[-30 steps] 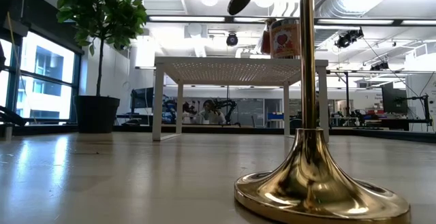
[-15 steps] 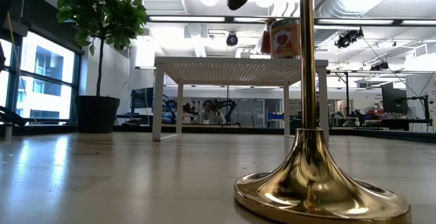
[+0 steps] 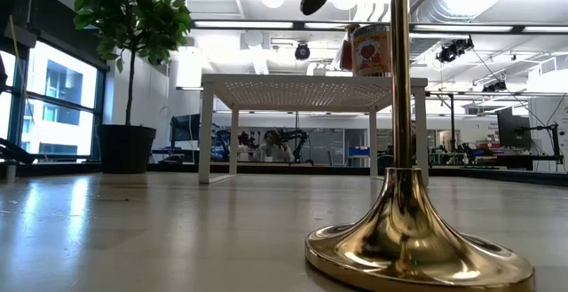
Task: Pick & Place candle stick holders
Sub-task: Put the left gold candle holder on the shelf
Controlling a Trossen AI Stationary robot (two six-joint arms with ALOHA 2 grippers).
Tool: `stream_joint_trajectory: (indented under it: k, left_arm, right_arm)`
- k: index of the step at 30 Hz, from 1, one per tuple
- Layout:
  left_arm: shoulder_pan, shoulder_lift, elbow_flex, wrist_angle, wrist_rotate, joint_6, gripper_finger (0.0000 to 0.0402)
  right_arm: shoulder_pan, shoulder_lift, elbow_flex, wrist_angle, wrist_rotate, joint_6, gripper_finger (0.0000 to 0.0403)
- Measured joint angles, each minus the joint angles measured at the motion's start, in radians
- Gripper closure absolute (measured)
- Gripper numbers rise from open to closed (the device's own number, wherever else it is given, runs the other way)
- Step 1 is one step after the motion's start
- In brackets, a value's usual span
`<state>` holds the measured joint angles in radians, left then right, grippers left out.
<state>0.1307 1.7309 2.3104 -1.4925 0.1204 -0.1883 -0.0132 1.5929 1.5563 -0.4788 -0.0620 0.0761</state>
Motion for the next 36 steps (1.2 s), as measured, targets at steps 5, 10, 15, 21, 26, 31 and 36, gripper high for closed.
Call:
stream_joint_trajectory:
  k: [5, 10, 15, 21, 26, 31, 36]
  left_arm:
    - [0.0, -0.007, 0.0, 0.022, -0.004, -0.002, 0.0163]
    - [0.001, -0.054, 0.0, 0.067, -0.01, -0.083, 0.0162]
    - [0.0, -0.129, 0.0, 0.118, -0.059, -0.106, 0.0161]
    - [0.0, -0.215, 0.0, 0.182, -0.195, -0.115, 0.0161]
    - [0.0, -0.256, 0.0, 0.212, -0.288, -0.135, 0.0161]
    - [0.0, -0.276, 0.0, 0.214, -0.365, -0.177, 0.016]
    - [0.0, -0.277, 0.0, 0.203, -0.378, -0.234, 0.016]
  right_arm:
    - [0.001, 0.0, 0.0, -0.023, 0.013, -0.001, 0.0394]
    - [0.006, -0.013, 0.0, -0.093, 0.09, 0.007, 0.0394]
    - [0.019, -0.069, 0.0, -0.103, 0.246, -0.001, 0.0394]
    - [0.035, -0.156, 0.0, 0.04, 0.464, -0.014, 0.0394]
    - [0.064, -0.155, 0.001, 0.144, 0.643, -0.079, 0.0394]
    - [0.083, -0.099, 0.0, 0.235, 0.864, -0.156, 0.0394]
    - [0.066, -0.031, 0.0, 0.315, 0.889, -0.148, 0.0394]
